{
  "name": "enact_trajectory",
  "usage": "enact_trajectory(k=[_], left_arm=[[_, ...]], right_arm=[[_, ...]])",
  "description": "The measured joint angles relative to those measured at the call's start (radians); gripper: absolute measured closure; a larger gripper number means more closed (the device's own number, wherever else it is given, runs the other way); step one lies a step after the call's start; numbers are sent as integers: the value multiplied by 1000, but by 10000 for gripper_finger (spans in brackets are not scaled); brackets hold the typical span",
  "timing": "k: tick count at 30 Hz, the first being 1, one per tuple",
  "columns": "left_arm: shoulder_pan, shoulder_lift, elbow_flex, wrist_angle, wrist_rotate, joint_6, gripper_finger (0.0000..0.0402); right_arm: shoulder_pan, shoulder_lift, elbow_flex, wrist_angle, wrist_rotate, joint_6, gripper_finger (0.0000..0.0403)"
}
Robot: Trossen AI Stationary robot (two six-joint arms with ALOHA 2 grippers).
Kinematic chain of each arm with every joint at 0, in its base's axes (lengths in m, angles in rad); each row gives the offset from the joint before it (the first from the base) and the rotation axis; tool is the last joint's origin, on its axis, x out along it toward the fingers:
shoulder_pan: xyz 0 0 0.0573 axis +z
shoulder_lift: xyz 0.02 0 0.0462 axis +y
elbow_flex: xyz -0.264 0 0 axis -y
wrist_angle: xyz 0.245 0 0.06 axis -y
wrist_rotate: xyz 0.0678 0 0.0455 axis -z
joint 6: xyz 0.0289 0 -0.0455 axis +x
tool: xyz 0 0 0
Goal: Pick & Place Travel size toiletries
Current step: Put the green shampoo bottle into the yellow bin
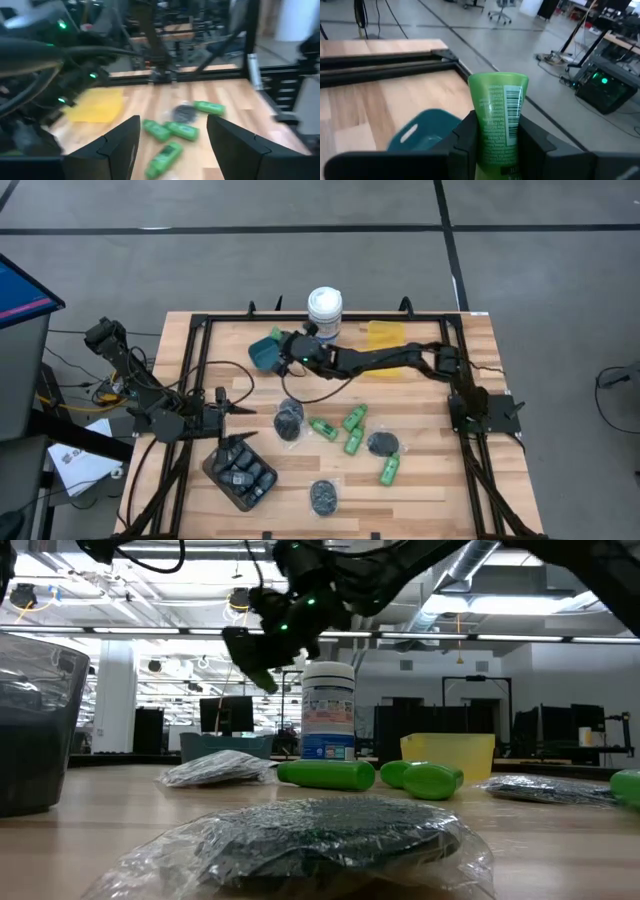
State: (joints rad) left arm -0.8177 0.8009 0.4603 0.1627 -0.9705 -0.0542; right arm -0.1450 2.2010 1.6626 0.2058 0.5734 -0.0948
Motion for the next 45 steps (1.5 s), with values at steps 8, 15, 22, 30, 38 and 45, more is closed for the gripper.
enact_trajectory(k=[8,15,22,30,38,45], left_arm=[[0,-4,0,1,-46,25,175],[0,-3,0,-1,-47,75,175],[0,-3,0,-2,-47,77,175],[0,-3,0,-2,-101,84,175],[0,-4,0,-1,-112,105,175],[9,-3,0,3,-111,127,175]], right_arm=[[-41,160,220,-115,1,41,316],[-47,255,324,-201,0,54,316],[-69,260,329,-246,0,103,316],[-30,87,330,-733,168,218,316],[24,-150,77,-1258,275,503,316],[16,-427,-413,-1024,232,565,323]])
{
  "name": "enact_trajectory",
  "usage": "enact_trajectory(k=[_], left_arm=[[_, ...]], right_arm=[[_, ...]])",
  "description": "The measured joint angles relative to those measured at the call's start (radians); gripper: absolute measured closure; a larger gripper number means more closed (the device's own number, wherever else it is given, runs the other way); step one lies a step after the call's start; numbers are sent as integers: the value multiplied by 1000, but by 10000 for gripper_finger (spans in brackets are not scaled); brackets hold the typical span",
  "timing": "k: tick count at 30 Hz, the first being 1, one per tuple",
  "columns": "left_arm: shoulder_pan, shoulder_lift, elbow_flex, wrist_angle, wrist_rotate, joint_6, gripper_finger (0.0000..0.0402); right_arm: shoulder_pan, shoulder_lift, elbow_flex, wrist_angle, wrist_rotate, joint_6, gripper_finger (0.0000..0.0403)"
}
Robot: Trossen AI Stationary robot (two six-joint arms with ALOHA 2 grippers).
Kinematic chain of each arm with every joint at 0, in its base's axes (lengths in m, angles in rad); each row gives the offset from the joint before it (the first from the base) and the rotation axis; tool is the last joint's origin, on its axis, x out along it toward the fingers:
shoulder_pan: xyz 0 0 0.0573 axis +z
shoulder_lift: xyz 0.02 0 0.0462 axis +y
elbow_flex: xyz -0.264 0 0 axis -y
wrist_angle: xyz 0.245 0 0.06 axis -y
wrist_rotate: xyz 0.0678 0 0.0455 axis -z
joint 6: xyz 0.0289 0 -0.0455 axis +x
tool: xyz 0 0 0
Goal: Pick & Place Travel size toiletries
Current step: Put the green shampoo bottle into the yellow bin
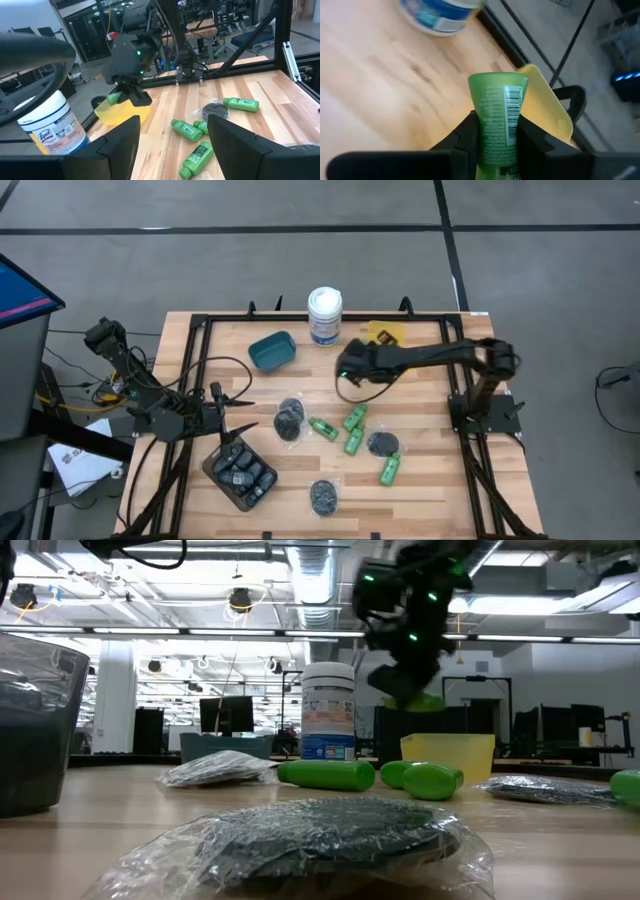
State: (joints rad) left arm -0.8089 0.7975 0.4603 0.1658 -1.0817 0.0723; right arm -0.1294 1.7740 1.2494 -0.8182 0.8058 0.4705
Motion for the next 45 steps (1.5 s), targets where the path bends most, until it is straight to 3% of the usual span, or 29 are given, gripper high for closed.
enact_trajectory(k=[6,14,23,29,36,40,45], left_arm=[[18,0,0,3,0,-14,175],[25,0,0,10,1,-28,175],[25,0,0,16,2,-28,175],[25,0,0,16,27,-6,175],[25,0,0,18,28,-5,175],[25,0,0,18,28,-8,175],[25,0,0,18,31,-6,175]], right_arm=[[-85,-108,-228,161,-56,15,325],[-167,-84,-280,183,-106,23,315],[-181,-72,-281,204,-104,-32,247],[-167,-127,-265,166,-128,-52,166],[-82,-253,-251,112,-144,-53,109],[10,-346,-253,25,-284,-1,107],[251,-408,-290,23,-422,197,106]])
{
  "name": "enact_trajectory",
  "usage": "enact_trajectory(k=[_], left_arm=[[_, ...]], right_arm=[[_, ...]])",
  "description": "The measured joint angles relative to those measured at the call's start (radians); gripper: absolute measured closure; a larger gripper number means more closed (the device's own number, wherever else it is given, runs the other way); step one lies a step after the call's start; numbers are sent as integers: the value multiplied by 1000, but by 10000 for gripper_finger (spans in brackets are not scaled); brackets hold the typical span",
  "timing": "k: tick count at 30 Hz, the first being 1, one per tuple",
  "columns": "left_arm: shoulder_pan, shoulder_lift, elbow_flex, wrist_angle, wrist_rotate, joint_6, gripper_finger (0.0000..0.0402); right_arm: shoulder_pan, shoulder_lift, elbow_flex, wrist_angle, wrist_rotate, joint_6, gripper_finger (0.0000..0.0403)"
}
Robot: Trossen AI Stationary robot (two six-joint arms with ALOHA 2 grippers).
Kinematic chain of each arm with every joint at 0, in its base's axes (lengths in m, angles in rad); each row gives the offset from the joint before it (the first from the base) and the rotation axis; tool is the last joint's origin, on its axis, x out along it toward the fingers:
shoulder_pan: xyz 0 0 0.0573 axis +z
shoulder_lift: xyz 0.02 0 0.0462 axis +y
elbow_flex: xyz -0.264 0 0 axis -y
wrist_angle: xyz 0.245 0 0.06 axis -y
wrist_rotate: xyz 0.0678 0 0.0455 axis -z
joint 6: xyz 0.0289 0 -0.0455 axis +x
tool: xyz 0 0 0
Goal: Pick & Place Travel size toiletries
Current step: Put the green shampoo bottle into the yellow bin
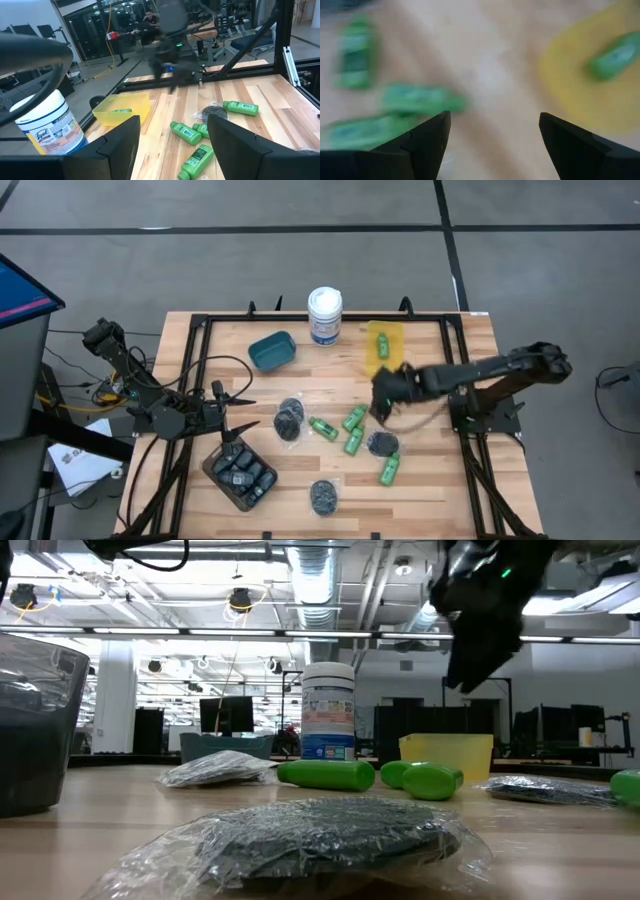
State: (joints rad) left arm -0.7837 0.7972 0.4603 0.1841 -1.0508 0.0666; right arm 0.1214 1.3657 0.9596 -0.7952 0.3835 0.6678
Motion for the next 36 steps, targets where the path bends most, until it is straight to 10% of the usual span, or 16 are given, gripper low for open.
enact_trajectory(k=[15,36], left_arm=[[0,1,0,5,-2,-3,175],[0,2,0,4,-3,5,175]], right_arm=[[481,234,-5,7,-109,979,106],[545,527,167,-13,-307,1215,106]])
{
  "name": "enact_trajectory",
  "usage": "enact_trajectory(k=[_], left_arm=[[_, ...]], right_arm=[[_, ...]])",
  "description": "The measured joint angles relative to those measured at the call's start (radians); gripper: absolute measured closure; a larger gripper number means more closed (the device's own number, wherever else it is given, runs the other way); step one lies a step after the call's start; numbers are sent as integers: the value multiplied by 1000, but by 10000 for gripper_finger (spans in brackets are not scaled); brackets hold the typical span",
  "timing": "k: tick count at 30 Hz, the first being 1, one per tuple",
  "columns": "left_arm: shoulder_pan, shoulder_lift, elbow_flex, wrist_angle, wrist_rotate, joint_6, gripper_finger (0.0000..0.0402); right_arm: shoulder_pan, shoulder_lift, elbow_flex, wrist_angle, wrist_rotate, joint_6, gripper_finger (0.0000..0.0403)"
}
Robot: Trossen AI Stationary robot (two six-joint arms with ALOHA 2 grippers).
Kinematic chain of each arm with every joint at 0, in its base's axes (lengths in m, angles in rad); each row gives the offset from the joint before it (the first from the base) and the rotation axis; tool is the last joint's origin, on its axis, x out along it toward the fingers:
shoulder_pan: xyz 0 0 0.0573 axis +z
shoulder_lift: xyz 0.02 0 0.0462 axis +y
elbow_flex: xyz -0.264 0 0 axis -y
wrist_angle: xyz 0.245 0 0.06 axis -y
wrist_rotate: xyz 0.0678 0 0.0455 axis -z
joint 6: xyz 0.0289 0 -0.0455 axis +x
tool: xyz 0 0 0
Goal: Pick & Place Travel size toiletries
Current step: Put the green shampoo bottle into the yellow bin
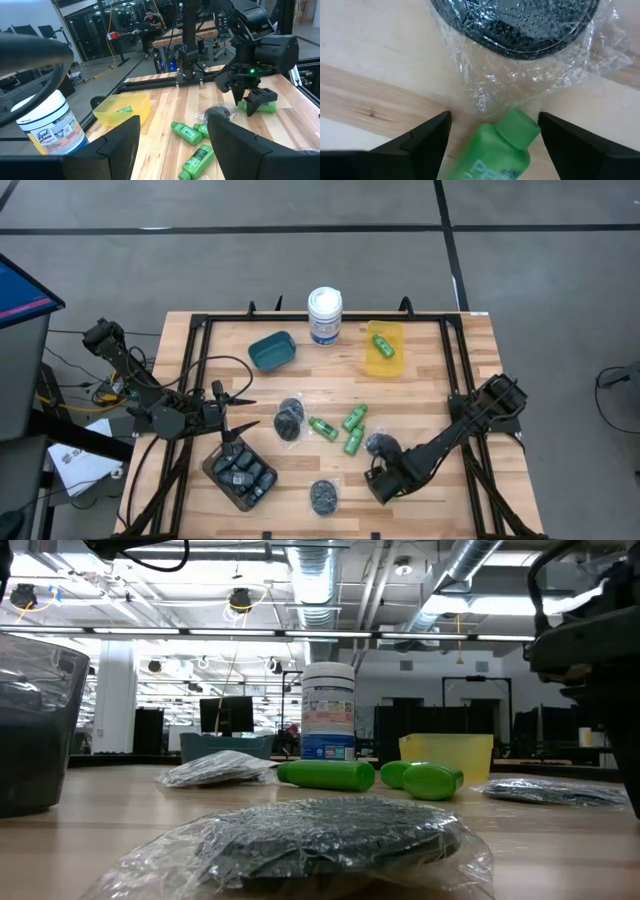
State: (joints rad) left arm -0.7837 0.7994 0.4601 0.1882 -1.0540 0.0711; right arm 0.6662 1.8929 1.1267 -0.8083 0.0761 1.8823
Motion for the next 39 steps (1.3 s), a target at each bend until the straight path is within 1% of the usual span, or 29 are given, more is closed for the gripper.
enact_trajectory(k=[3,13,16,21,23,26,29,33,37,39], left_arm=[[0,0,0,0,0,0,175],[0,0,-1,0,1,0,175],[0,0,-1,0,1,0,175],[0,0,-2,0,1,-1,175],[0,0,-2,0,1,-1,175],[0,0,-2,0,1,-1,175],[0,0,-2,0,1,-1,175],[0,0,-2,0,1,-1,175],[0,0,-2,0,1,-1,175],[0,0,-2,0,1,-1,175]], right_arm=[[5,5,-1,-1,-24,-1,114],[53,-3,-4,9,-42,55,154],[54,-2,-5,11,-56,57,180],[53,-1,-4,8,-74,52,239],[53,-1,-4,7,-77,42,256],[53,-1,-4,-5,-81,34,260],[52,-2,-3,-25,-74,33,251],[44,-27,-7,-98,-58,22,256],[25,-93,-9,-251,-26,-9,267],[8,-144,-9,-365,-13,-29,266]])
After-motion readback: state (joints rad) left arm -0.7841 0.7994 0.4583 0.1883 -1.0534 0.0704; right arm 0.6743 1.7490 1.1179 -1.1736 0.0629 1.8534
